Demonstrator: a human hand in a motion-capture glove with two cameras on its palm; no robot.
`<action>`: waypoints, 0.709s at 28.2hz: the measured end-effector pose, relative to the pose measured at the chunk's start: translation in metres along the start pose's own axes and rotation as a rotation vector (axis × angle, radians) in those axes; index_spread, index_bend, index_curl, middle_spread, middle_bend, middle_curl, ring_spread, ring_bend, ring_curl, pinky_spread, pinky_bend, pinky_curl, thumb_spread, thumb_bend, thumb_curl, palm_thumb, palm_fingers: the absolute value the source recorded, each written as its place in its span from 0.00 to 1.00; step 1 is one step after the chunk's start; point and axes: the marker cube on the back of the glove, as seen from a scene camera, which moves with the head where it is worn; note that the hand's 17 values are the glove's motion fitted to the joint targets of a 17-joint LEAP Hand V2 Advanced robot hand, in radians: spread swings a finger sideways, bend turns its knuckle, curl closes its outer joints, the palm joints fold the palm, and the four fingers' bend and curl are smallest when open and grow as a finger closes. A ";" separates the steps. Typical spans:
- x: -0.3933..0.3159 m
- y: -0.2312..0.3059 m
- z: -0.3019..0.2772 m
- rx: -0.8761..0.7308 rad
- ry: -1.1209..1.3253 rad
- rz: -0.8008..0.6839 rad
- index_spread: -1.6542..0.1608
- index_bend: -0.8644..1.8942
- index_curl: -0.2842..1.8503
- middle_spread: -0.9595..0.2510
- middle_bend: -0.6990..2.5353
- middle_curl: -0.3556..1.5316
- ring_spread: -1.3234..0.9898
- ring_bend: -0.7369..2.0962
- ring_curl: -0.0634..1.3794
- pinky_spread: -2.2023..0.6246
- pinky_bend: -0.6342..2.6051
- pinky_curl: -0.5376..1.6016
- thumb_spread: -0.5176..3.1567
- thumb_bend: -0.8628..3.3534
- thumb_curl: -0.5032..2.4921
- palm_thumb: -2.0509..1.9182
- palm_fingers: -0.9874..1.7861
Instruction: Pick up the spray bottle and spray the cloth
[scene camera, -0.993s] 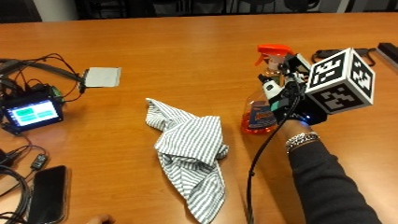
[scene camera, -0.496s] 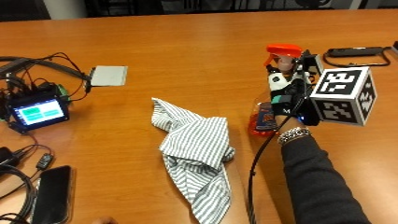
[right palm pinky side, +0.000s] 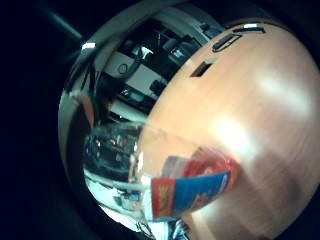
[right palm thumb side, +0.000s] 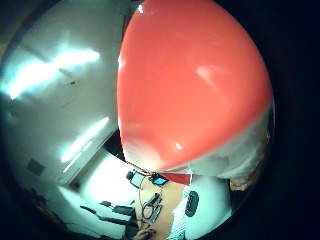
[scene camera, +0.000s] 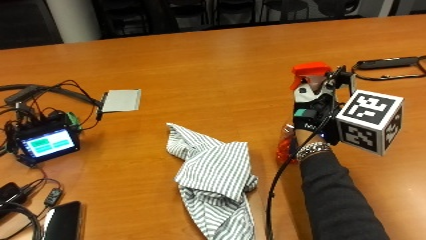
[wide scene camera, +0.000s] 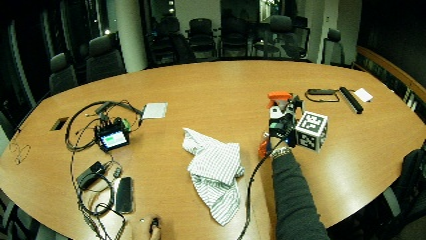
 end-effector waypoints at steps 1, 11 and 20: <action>0.002 0.000 -0.001 0.006 -0.004 -0.027 0.76 0.38 0.31 0.63 0.31 0.42 0.50 0.45 0.34 0.75 0.29 0.41 0.35 0.20 0.34 0.76 0.83; -0.006 0.003 -0.016 -0.012 0.009 -0.174 0.76 0.40 0.34 0.62 0.37 0.46 0.49 0.48 0.37 0.70 0.33 0.44 0.32 0.19 0.35 0.74 0.88; -0.078 0.003 -0.019 0.067 0.062 -0.455 0.77 0.42 0.36 0.63 0.39 0.48 0.49 0.50 0.39 0.68 0.35 0.45 0.30 0.20 0.37 0.74 0.87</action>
